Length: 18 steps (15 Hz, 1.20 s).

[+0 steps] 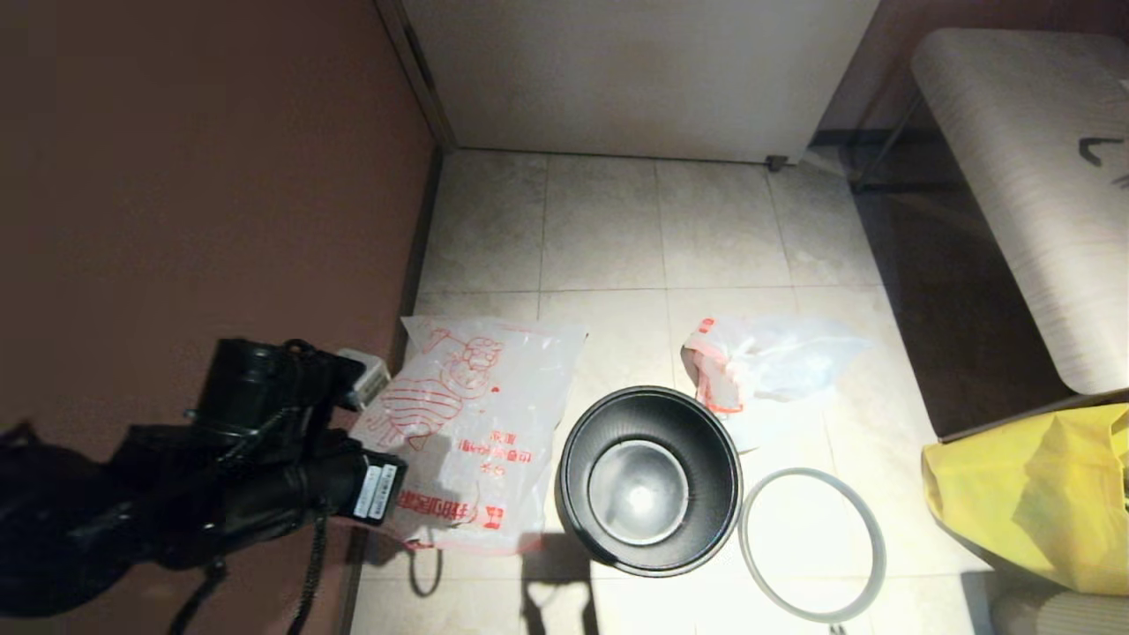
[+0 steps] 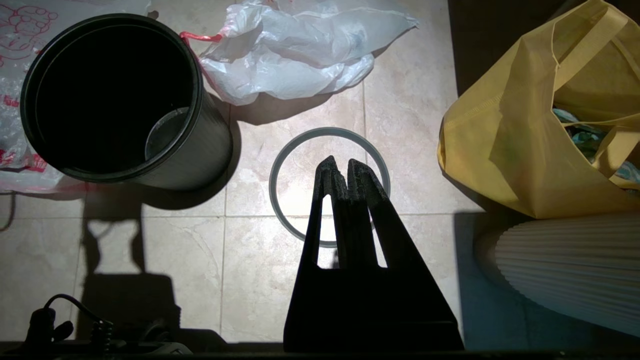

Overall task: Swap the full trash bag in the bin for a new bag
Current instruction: Pick up a new trash bag

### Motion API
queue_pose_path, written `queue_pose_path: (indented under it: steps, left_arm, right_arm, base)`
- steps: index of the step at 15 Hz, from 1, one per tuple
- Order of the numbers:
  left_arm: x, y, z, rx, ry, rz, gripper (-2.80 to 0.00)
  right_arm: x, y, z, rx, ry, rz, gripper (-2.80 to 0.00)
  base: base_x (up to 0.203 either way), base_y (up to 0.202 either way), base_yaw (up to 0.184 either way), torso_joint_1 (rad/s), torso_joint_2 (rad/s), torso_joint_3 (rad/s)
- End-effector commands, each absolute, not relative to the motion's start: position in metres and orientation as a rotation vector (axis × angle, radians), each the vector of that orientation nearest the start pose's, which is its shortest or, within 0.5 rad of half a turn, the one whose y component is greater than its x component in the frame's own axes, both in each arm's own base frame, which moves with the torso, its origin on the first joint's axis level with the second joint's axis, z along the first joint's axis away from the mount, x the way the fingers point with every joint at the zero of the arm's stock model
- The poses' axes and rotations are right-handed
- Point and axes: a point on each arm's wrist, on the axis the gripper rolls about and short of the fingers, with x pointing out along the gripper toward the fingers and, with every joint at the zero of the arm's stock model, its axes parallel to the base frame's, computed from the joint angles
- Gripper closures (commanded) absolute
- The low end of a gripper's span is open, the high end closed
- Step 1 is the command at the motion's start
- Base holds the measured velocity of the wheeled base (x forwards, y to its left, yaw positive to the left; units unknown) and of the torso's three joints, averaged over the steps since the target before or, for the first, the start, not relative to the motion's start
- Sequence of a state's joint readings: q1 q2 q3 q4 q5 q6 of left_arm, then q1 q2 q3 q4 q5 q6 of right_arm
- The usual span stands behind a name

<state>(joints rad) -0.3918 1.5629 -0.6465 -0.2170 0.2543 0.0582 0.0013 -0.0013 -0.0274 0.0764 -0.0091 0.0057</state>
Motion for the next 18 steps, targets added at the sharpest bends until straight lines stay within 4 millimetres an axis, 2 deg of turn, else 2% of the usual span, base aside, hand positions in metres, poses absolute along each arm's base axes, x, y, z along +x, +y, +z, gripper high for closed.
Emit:
queue_pose_path:
  steps: [1,4,8,10,12,14,17,18]
  left_arm:
    - [0.263,-0.104,0.085,0.33,0.787,-0.135,0.0]
    - [0.303,-0.119,0.035,0.358,0.817,-0.087,0.0]
    - [0.348,-0.138,-0.018,0.359,0.79,-0.066,0.0]
    - [0.373,-0.148,-0.026,0.35,0.71,-0.067,0.0]
    - [0.398,-0.156,-0.022,0.324,0.632,-0.06,0.0]
    - [0.419,-0.163,-0.026,0.306,0.58,-0.053,0.0]
    - [0.435,-0.165,-0.045,0.31,0.573,-0.045,0.0]
    - [0.438,-0.161,-0.053,0.328,0.586,-0.044,-2.8]
  right_arm:
    - [-0.025,0.0,0.075,0.006,0.049,-0.008,0.0]
    - [-0.025,0.0,0.075,0.006,0.049,-0.008,0.0]
    - [-0.025,0.0,0.075,0.006,0.049,-0.008,0.0]
    - [-0.025,0.0,0.075,0.006,0.049,-0.008,0.0]
    - [-0.025,0.0,0.075,0.006,0.049,-0.008,0.0]
    - [-0.025,0.0,0.075,0.006,0.049,-0.008,0.0]
    - [-0.025,0.0,0.075,0.006,0.049,-0.008,0.0]
    - [-0.025,0.0,0.075,0.006,0.049,-0.008,0.0]
  base:
    - [0.0,0.0,0.0,0.0,0.0,0.0]
    - [0.0,0.0,0.0,0.0,0.0,0.0]
    - [0.0,0.0,0.0,0.0,0.0,0.0]
    - [0.0,0.0,0.0,0.0,0.0,0.0]
    - [0.0,0.0,0.0,0.0,0.0,0.0]
    - [0.0,0.0,0.0,0.0,0.0,0.0]
    - [0.0,0.0,0.0,0.0,0.0,0.0]
    - [0.0,0.0,0.0,0.0,0.0,0.0]
